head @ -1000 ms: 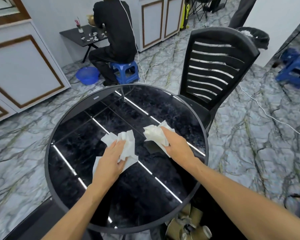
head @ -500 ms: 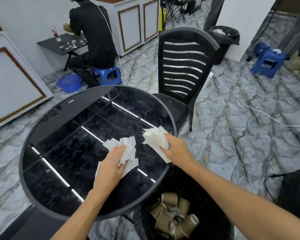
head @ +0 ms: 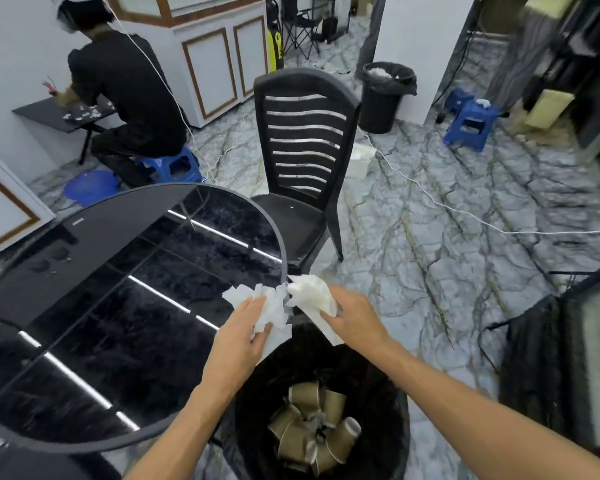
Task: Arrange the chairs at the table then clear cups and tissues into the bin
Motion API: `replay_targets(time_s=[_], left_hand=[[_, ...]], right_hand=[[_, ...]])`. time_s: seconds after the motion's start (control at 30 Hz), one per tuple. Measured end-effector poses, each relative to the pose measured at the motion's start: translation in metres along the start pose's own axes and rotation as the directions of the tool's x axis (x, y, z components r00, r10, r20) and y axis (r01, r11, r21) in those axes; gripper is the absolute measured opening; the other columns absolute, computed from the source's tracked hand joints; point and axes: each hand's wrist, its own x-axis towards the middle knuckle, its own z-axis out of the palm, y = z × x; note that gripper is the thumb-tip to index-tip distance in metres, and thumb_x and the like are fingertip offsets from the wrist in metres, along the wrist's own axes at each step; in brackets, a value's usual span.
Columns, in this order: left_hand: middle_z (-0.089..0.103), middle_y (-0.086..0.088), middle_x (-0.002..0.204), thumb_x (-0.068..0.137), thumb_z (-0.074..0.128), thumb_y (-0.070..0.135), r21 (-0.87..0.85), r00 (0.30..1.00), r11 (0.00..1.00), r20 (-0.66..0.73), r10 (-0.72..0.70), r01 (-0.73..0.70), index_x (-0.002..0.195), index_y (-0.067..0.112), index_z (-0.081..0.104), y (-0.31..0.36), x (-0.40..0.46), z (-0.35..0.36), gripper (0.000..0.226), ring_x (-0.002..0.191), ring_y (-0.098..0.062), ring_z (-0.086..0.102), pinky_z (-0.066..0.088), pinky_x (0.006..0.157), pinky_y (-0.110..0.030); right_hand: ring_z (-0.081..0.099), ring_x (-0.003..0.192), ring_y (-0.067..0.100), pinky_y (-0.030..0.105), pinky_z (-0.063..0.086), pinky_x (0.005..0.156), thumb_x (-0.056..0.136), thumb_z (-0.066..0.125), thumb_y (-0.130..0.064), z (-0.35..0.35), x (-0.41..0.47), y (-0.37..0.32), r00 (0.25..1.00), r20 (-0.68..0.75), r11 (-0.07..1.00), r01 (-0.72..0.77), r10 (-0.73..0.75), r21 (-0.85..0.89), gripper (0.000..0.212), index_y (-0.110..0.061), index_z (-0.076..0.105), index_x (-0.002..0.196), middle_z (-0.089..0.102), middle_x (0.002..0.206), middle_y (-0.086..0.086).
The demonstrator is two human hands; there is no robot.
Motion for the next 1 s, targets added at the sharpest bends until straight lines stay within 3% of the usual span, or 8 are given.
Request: replay_targets(time_s=[0.07,0.17,0.3,0.47,0.57,0.67,0.83,1.0], left_hand=[[0.058,0.003,0.142,0.094,0.065,0.017,-0.019,1.000,0.999,0.014,0.028,-0.028,0.142,0.019,0.052,0.012,-0.005,0.012,0.049,0.095,-0.028,0.068,0.057,0.084,-0.031],[0.055,0.000,0.145,0.095,0.064,0.023,-0.033,0.999,0.999,0.027,0.038,-0.037,0.142,0.018,0.053,0.029,-0.013,0.031,0.048,0.116,-0.022,0.065,0.054,0.098,-0.034],[0.053,0.002,0.148,0.095,0.057,0.040,-0.060,0.998,0.998,0.061,0.003,0.001,0.143,0.017,0.052,0.041,-0.027,0.055,0.053,0.136,-0.016,0.050,0.042,0.106,-0.022],[0.050,0.005,0.150,0.080,0.018,0.087,-0.044,0.988,0.998,0.154,-0.033,0.040,0.145,0.019,0.050,0.025,-0.050,0.092,0.099,0.142,-0.014,0.042,0.044,0.109,-0.030],[0.048,0.005,0.151,0.076,0.017,0.090,-0.032,0.972,0.996,0.225,-0.069,0.079,0.146,0.019,0.047,0.016,-0.065,0.111,0.104,0.146,-0.015,0.037,0.042,0.110,-0.027],[0.054,0.012,0.143,0.076,0.024,0.089,-0.044,0.953,0.993,0.288,-0.092,0.109,0.144,0.021,0.048,0.012,-0.078,0.124,0.099,0.133,-0.007,0.048,0.042,0.109,-0.026],[0.046,0.007,0.153,0.091,0.049,0.063,0.011,0.922,0.989,0.362,-0.139,0.144,0.150,0.023,0.041,0.000,-0.097,0.142,0.071,0.142,-0.009,0.040,0.033,0.115,-0.024],[0.044,0.004,0.154,0.084,0.030,0.078,0.008,0.909,0.985,0.383,-0.164,0.175,0.151,0.021,0.038,-0.011,-0.100,0.139,0.088,0.143,-0.011,0.038,0.031,0.115,-0.023]], right_hand=[[0.057,0.076,0.006,0.013,0.042,0.064,0.089,0.068,-0.018,-0.006,-0.014,0.007,1.000,-0.004,1.000,-0.006,0.006,0.005,0.027,-0.019,0.066,0.116,0.065,0.086,-0.007],[0.056,0.077,0.007,0.013,0.042,0.066,0.088,0.068,-0.015,-0.010,-0.036,0.022,1.000,-0.009,1.000,-0.017,0.017,0.014,0.028,-0.014,0.067,0.116,0.067,0.088,-0.004],[0.058,0.077,0.014,0.036,0.051,0.070,0.088,0.065,-0.019,-0.008,-0.065,0.044,0.996,0.017,0.996,-0.087,0.086,0.024,0.025,-0.016,0.067,0.113,0.068,0.088,-0.001],[0.061,0.093,0.014,0.035,0.052,0.078,0.086,0.066,-0.021,0.006,-0.095,0.069,0.985,0.080,0.988,-0.154,0.152,0.012,0.037,-0.021,0.063,0.123,0.070,0.103,-0.003],[0.062,0.102,0.014,0.033,0.051,0.085,0.087,0.065,-0.023,0.018,-0.112,0.081,0.979,0.131,0.986,-0.163,0.156,0.045,0.040,-0.022,0.061,0.127,0.069,0.112,-0.003],[0.056,0.117,0.010,0.031,0.047,0.099,0.088,0.065,-0.029,0.030,-0.125,0.092,0.969,0.200,0.988,-0.151,0.148,0.003,0.046,-0.024,0.057,0.133,0.063,0.127,-0.006],[0.041,0.137,0.015,0.025,0.030,0.110,0.090,0.061,-0.045,0.048,-0.140,0.108,0.950,0.208,0.967,-0.204,0.234,-0.153,0.062,-0.018,0.045,0.144,0.049,0.145,-0.003],[0.040,0.137,0.013,0.025,0.030,0.111,0.091,0.061,-0.047,0.054,-0.144,0.107,0.948,0.224,0.967,-0.192,0.227,-0.168,0.063,-0.017,0.045,0.144,0.049,0.146,-0.002]])
